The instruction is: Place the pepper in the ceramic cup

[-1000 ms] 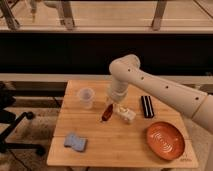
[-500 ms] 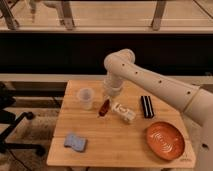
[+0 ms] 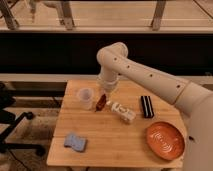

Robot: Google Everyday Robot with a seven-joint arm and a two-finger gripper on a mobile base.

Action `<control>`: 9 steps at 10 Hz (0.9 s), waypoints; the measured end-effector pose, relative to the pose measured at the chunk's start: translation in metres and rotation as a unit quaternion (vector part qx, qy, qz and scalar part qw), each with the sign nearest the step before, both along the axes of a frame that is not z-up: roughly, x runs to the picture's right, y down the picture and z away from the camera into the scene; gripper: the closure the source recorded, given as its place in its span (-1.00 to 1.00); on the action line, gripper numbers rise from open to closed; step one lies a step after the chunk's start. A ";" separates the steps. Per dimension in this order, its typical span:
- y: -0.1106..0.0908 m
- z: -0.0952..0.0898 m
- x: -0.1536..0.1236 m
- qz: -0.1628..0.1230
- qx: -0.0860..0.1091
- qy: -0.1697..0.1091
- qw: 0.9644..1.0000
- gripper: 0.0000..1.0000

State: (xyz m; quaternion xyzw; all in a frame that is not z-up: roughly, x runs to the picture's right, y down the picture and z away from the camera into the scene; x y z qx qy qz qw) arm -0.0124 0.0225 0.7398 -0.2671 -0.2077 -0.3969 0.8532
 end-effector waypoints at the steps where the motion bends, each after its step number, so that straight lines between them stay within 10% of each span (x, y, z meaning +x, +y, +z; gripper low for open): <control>1: -0.007 0.003 -0.012 -0.004 0.005 -0.005 1.000 0.94; 9: -0.033 0.020 -0.062 -0.033 0.029 -0.020 0.999 0.94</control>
